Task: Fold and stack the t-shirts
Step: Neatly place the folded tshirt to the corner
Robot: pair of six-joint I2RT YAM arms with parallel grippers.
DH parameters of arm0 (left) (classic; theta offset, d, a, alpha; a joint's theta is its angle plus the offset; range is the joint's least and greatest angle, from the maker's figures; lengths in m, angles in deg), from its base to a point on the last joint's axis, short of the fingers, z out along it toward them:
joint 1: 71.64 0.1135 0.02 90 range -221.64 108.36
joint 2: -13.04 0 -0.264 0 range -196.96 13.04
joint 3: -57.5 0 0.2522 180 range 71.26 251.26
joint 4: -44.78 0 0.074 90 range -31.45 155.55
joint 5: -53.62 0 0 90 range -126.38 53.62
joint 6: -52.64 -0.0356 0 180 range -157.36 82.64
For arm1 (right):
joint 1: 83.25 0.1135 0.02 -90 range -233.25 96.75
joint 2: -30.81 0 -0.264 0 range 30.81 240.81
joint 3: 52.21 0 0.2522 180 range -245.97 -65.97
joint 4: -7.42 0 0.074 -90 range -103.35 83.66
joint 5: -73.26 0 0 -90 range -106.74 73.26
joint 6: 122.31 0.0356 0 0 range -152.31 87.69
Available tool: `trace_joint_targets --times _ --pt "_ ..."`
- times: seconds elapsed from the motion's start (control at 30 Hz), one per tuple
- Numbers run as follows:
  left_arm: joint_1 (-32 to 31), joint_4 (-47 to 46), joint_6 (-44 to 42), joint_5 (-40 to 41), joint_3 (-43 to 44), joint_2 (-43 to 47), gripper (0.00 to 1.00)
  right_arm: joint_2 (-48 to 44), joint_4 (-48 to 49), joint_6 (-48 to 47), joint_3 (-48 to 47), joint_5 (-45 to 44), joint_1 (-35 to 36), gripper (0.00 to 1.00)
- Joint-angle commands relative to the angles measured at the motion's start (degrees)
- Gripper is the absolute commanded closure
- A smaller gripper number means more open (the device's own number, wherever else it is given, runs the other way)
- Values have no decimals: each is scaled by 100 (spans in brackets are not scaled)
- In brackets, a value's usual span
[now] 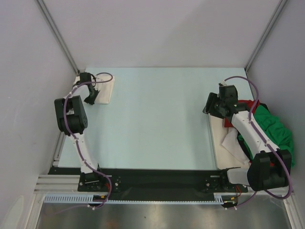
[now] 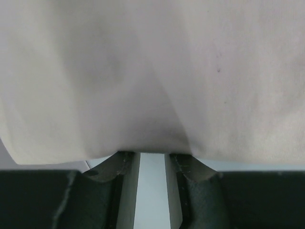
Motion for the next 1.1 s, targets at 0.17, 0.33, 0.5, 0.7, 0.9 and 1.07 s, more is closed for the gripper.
trace_joint_targets --times 0.17,0.33,0.5,0.7,0.9,1.07 --pt "-103 281 220 -131 1296 -705 68 -175 6 -107 -223 -339 -36 41" --pt "-165 571 405 -281 1911 -1056 67 -131 -29 -89 -311 -286 -36 41" --pt "-156 677 449 -298 1833 -855 56 -219 -169 -133 -390 -513 -97 39" --pt "-191 905 379 -1131 455 909 10 -473 -363 -98 -461 -769 -729 32" --pt "-410 1064 501 -1845 -1373 3096 0 -921 -284 166 -136 -857 -1275 30" --pt "-481 1047 739 -2759 -2690 4426 0 -1605 85 201 532 -735 -1284 31"
